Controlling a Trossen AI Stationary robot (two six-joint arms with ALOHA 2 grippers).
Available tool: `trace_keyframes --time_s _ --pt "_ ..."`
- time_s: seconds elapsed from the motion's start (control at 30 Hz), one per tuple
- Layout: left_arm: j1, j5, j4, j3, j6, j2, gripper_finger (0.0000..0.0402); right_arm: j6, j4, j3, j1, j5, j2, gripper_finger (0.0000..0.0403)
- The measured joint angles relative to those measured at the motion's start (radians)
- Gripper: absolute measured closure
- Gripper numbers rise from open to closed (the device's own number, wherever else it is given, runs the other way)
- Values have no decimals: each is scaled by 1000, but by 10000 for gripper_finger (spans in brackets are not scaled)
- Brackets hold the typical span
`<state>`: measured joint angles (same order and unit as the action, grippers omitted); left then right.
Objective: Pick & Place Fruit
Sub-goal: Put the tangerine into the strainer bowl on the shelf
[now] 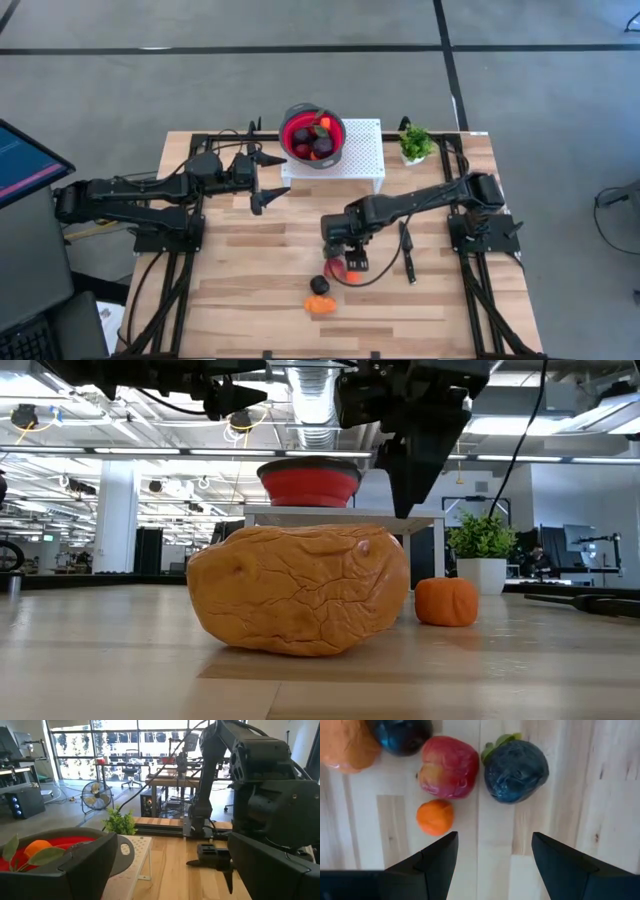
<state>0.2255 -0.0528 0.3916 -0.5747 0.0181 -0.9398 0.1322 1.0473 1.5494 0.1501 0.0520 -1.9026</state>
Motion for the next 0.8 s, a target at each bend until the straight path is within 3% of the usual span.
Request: trace_keyframes --time_s 0.33,0.57,0.8 --pt "0 0 9 0 0 0 27 -60 -51 0 -30 0 0 154" --pt "0 0 15 0 0 0 27 -137 -55 0 25 1 0 154" --pt "0 0 17 1 0 0 27 -106 -112 0 36 -1 7 154"
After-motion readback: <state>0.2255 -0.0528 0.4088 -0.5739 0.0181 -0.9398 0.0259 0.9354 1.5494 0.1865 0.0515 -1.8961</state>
